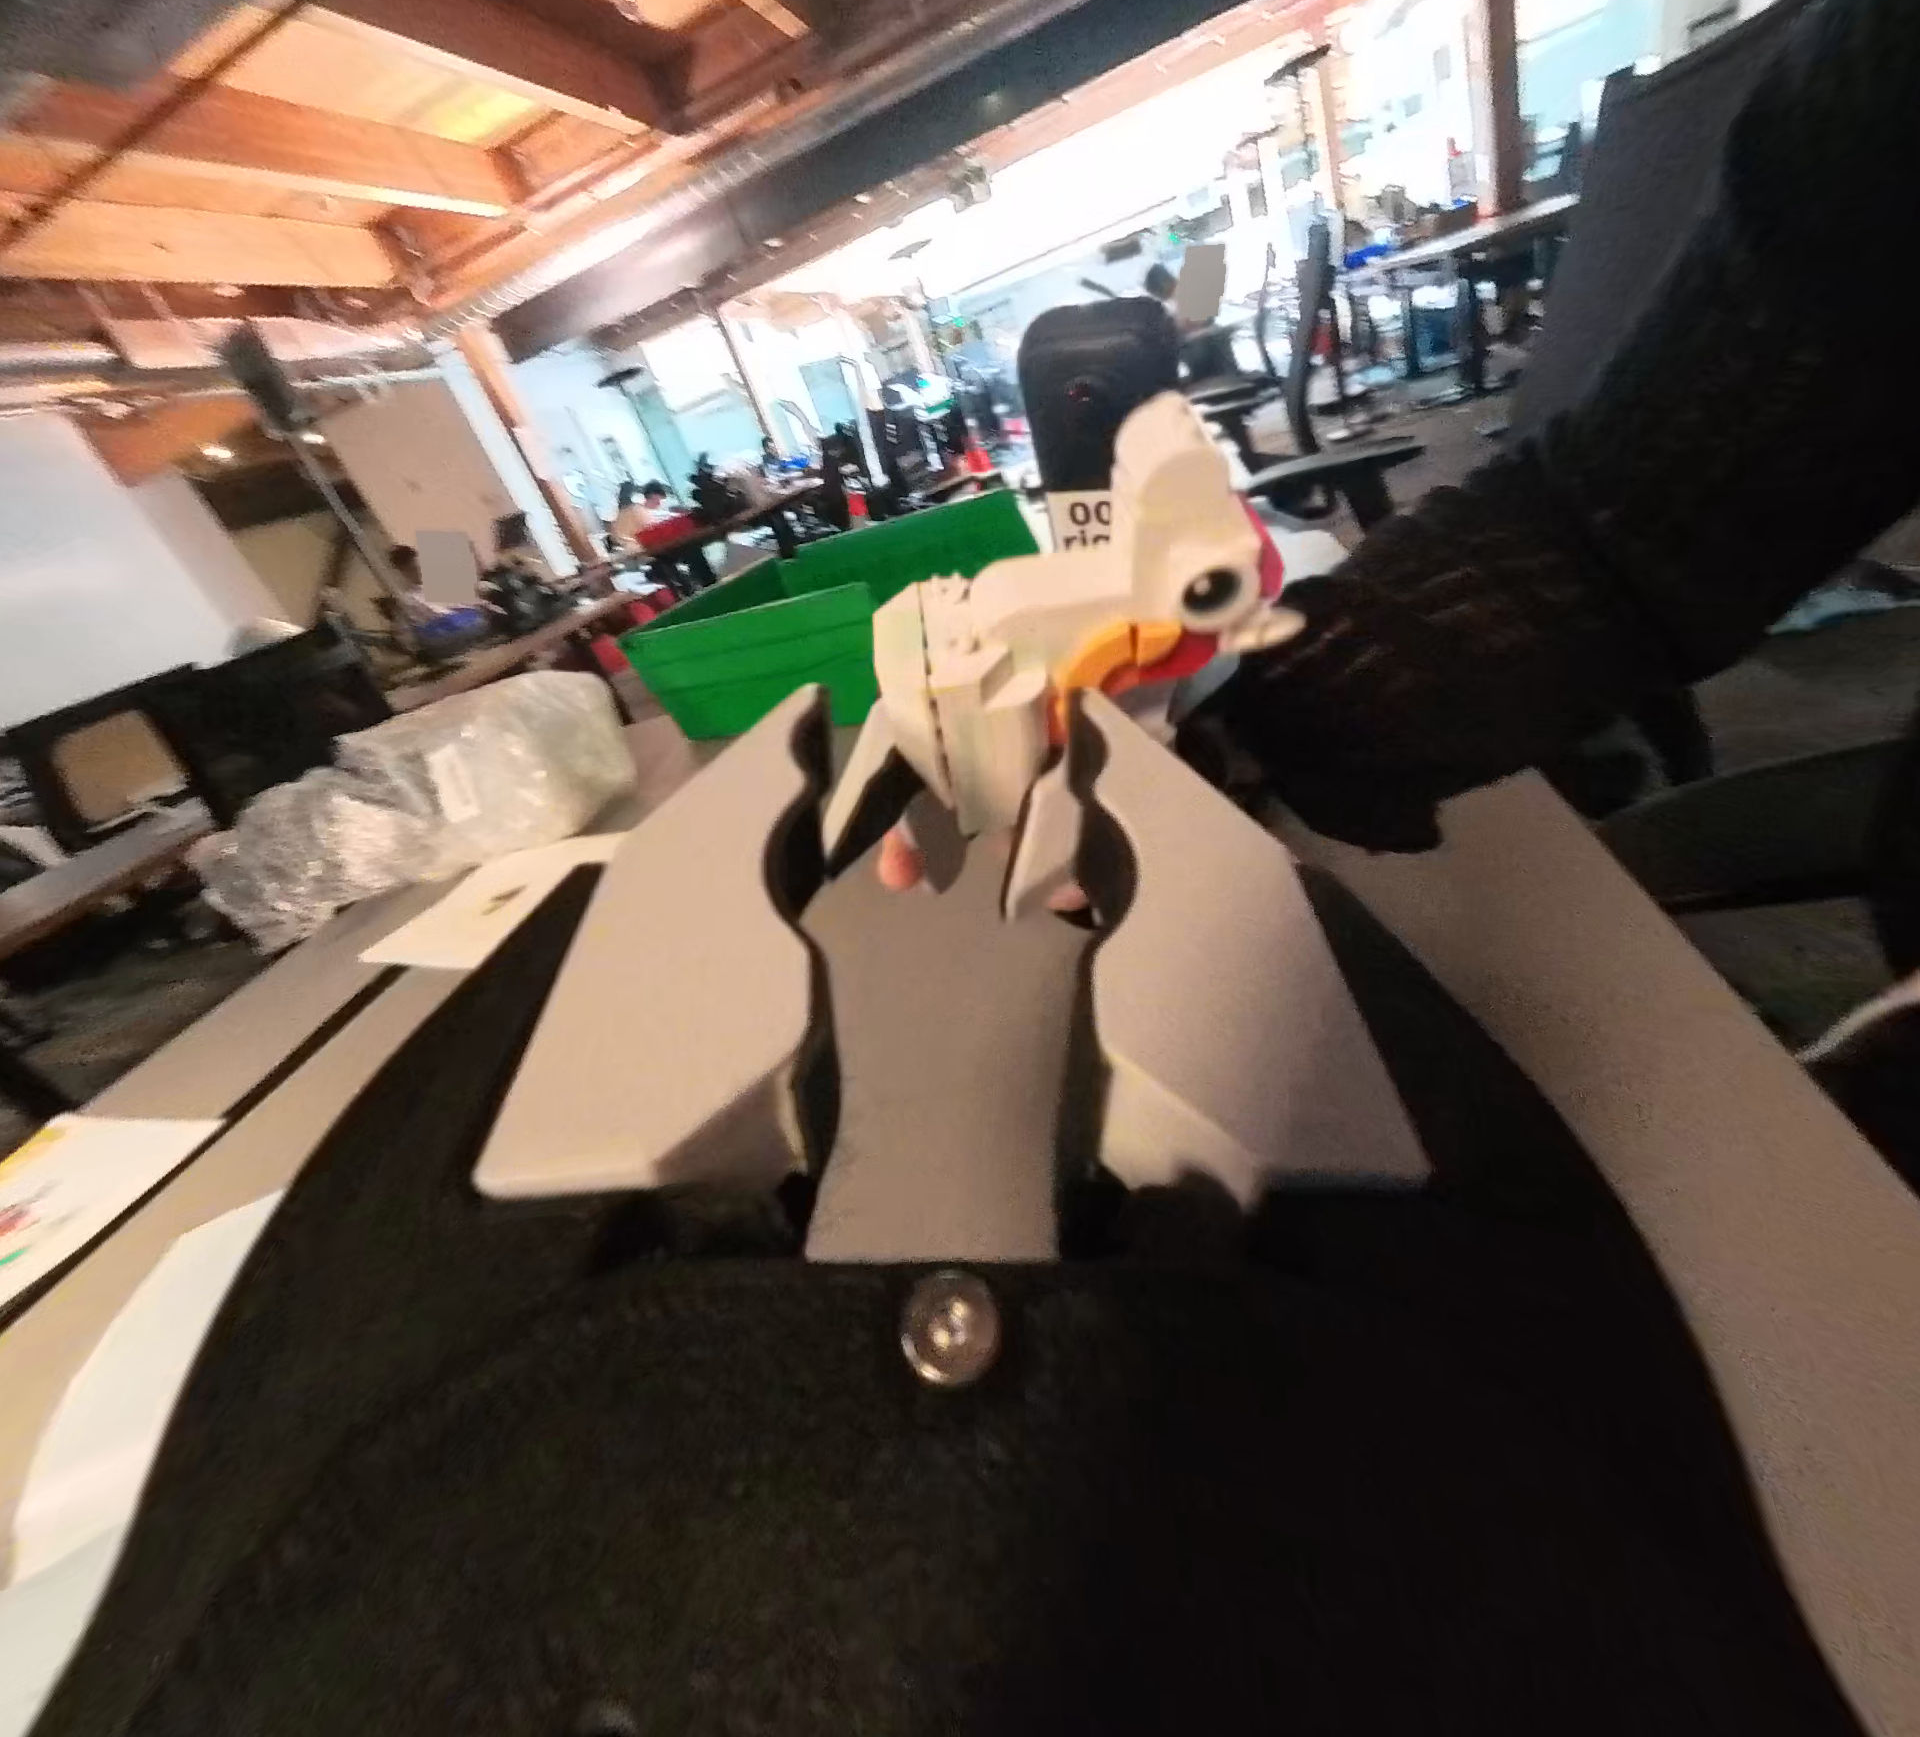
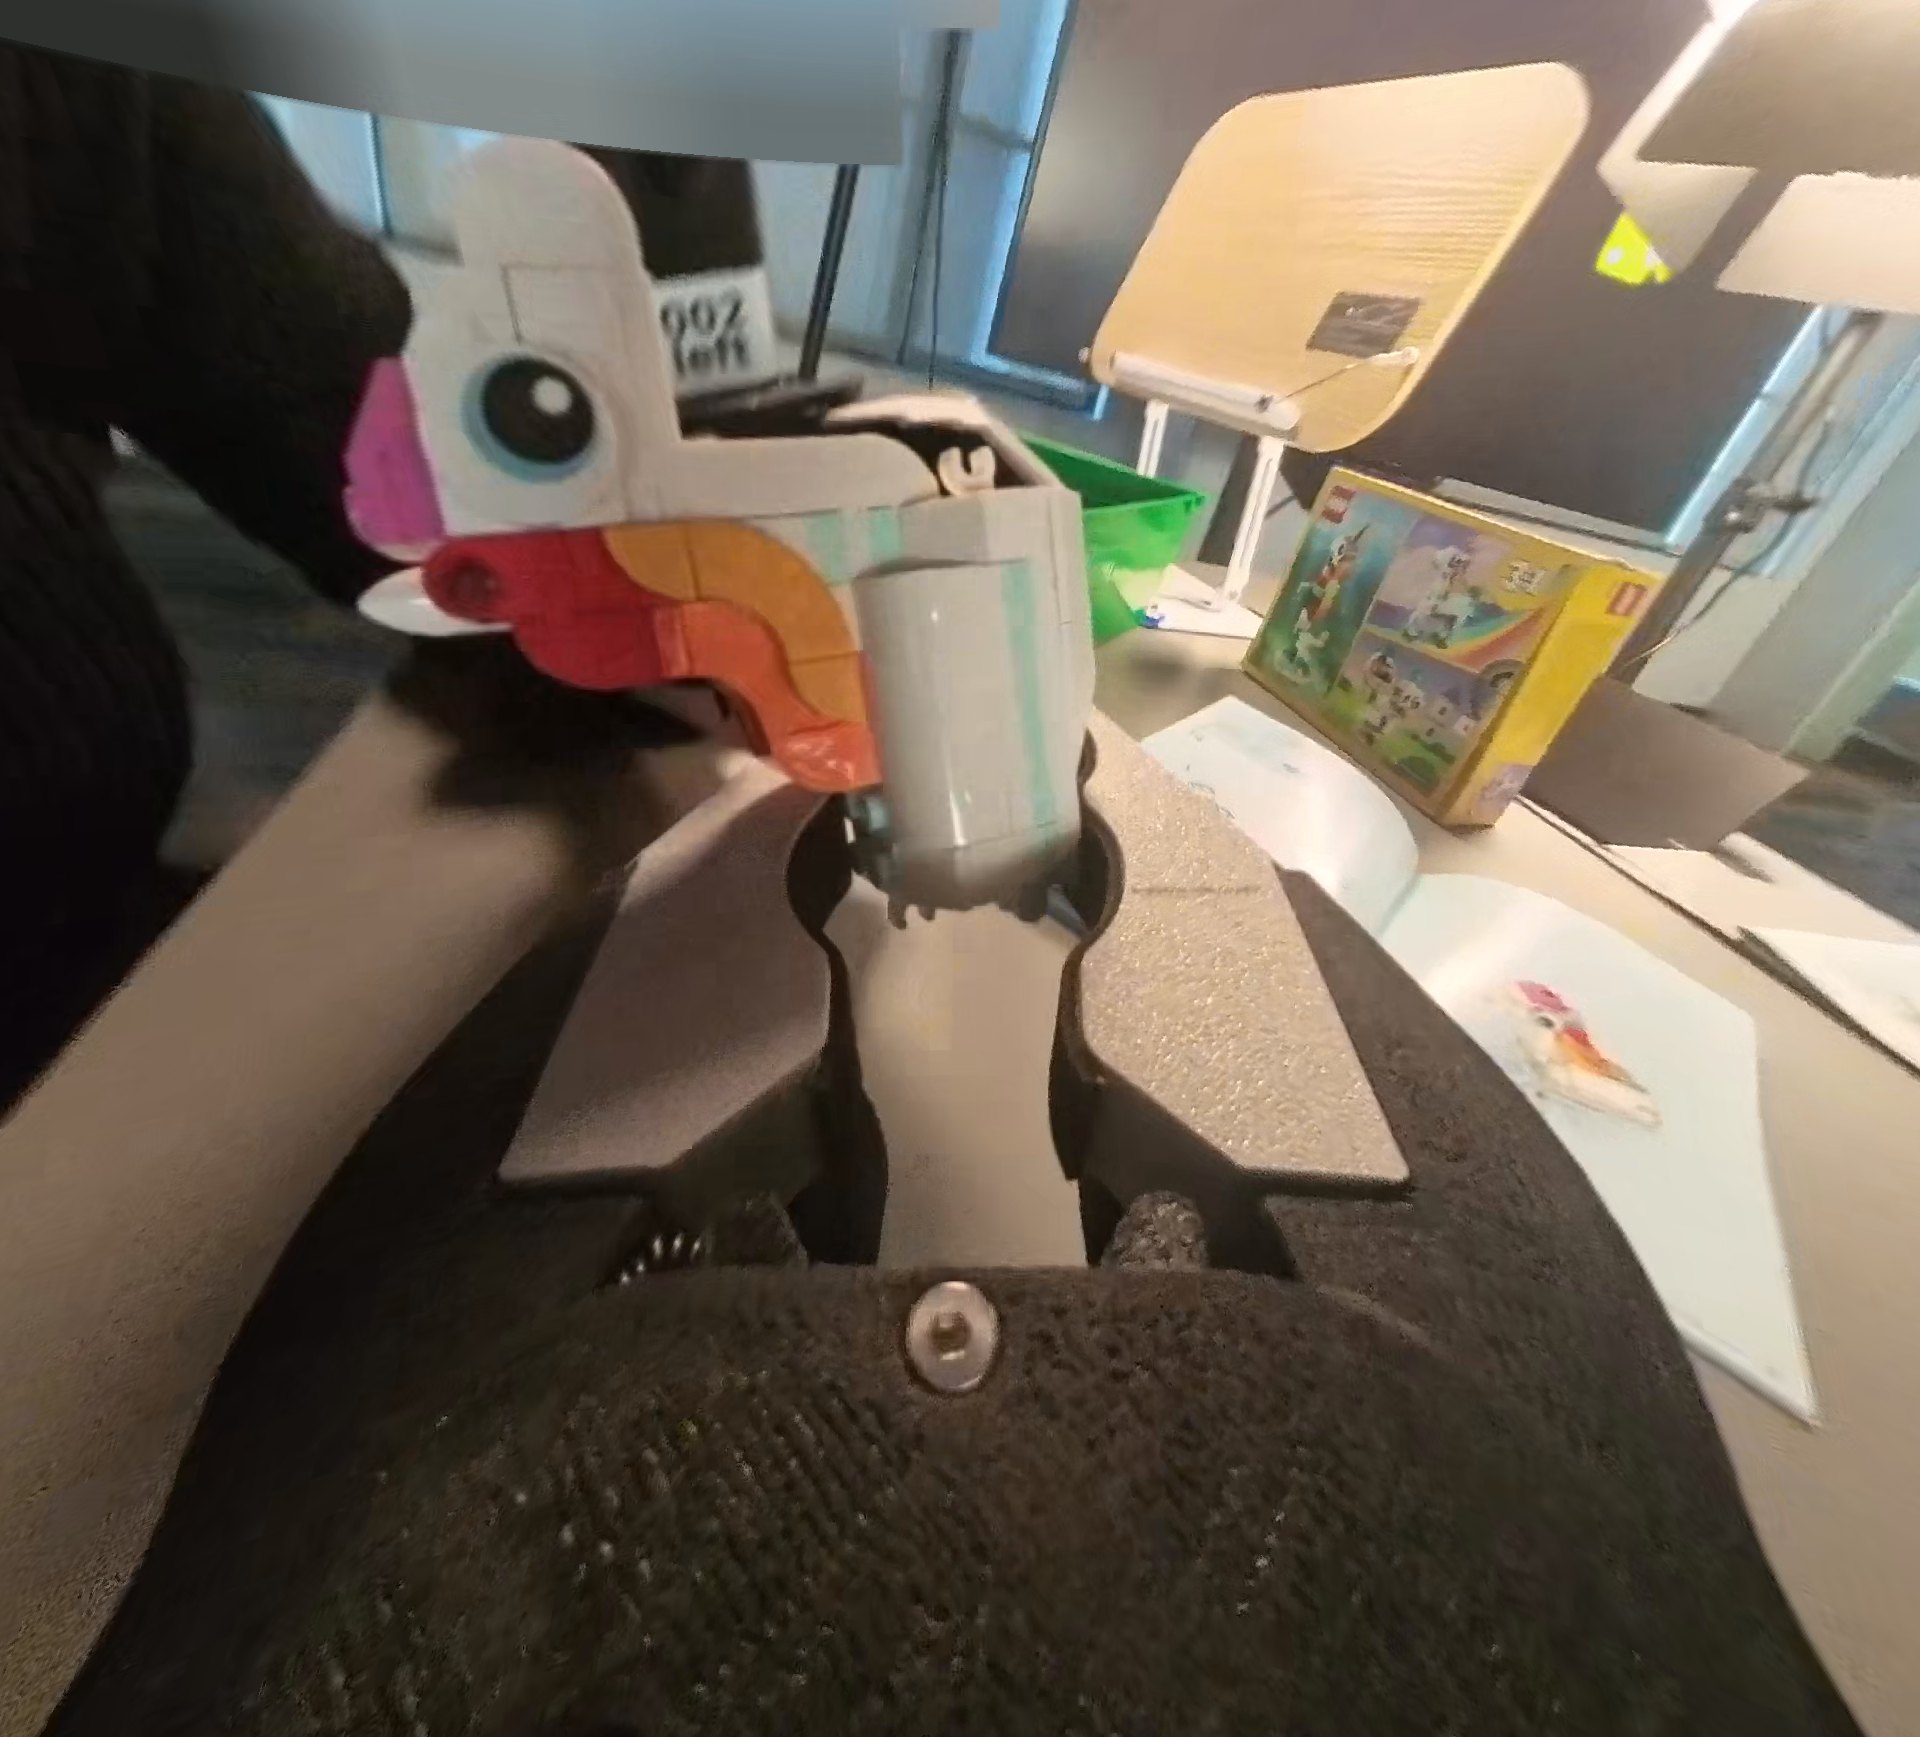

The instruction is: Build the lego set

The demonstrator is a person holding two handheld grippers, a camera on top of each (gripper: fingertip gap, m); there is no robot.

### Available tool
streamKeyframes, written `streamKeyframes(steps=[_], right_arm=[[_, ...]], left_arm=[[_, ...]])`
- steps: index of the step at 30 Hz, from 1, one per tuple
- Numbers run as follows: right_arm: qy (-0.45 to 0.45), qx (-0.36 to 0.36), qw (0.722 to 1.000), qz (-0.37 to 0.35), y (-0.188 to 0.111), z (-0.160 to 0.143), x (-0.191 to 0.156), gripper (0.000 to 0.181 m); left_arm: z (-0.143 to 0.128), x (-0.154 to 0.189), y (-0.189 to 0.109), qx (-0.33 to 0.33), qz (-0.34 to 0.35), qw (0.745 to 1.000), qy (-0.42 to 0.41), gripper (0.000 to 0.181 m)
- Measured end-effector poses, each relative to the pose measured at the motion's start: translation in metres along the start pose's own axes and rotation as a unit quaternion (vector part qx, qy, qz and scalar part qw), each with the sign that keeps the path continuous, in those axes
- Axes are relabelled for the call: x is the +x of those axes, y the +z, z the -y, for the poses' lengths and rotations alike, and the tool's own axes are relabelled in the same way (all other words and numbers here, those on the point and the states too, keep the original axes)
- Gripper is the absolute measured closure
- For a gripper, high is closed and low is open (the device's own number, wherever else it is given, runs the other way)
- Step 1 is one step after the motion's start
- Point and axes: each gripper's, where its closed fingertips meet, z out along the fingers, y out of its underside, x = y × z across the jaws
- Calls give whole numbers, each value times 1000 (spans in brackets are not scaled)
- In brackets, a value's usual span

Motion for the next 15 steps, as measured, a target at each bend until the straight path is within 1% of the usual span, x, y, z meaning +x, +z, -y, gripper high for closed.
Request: streamKeyframes(steps=[1, 2, 4, 6, 7, 8, 9, 10, 12, 13, 14, 15], right_arm=[[23, 18, 1000, -2, -3, 5, 4, 146], [40, 37, 999, -6, -5, 10, 8, 146], [42, 65, 997, -29, -11, 19, 18, 146], [-3, 60, 994, -91, -16, 21, 34, 146], [-43, 41, 988, -139, -19, 19, 46, 146], [-94, 6, 978, -189, -22, 15, 57, 146], [-155, -36, 960, -230, -25, 10, 67, 146], [-220, -83, 935, -264, -28, 4, 75, 145], [-345, -168, 870, -309, -34, -5, 86, 146], [-384, -188, 844, -322, -35, -6, 88, 146], [-403, -196, 832, -326, -35, -5, 87, 146], [-407, -201, 829, -326, -33, -6, 86, 146]], left_arm=[[-2, -6, -1, -1, 17, 1000, 0, 128], [-4, -11, -2, -5, 30, 999, -9, 125], [-7, -18, -2, -7, 42, 997, -66, 122], [-7, -18, 0, -4, 32, 992, -122, 110], [-7, -17, 2, -1, 30, 990, -136, 108], [-7, -16, 4, -1, 29, 989, -148, 105], [-9, -15, 6, -6, 30, 987, -157, 102], [-12, -12, 9, -15, 25, 986, -167, 99], [-20, -9, 14, -39, 22, 980, -192, 91], [-23, -8, 17, -48, 17, 977, -205, 92], [-29, -9, 18, -62, 24, 974, -216, 94], [-36, -11, 20, -79, 32, 971, -223, 99]])
